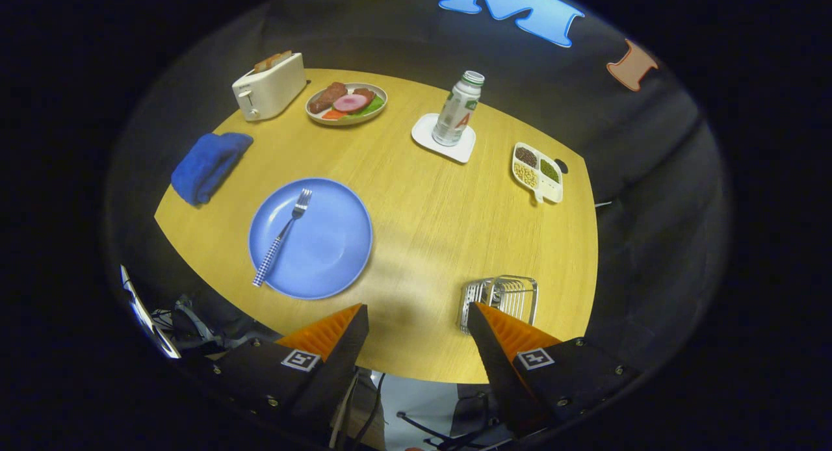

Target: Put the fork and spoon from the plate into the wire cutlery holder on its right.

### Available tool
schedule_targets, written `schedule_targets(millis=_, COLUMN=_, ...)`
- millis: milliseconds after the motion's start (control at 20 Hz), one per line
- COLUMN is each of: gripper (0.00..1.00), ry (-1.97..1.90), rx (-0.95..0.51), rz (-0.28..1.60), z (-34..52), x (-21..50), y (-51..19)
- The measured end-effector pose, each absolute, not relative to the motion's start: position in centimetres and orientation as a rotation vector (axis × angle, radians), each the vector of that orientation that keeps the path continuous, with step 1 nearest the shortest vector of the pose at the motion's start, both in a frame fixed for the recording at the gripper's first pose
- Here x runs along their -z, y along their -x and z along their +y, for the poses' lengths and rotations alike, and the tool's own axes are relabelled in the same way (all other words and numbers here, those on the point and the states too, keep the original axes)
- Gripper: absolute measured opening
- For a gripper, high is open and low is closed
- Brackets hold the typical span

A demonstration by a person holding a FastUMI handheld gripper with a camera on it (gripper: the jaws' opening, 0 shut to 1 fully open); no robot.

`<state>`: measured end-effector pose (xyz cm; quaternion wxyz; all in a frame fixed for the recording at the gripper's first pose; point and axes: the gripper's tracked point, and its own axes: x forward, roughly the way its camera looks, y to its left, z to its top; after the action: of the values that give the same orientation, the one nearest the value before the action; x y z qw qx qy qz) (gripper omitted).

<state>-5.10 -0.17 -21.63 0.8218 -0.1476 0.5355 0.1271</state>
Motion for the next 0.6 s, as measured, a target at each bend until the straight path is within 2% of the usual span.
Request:
schedule_targets(millis=400, gripper=0.94, ry=0.231, rx=-0.366, rz=1.003, z=8.0, x=21.7, y=4.3)
schedule_targets(millis=600, gripper=0.94, ry=0.169, rx=-0.421, rz=1.024, z=12.5, x=23.7, y=5.3)
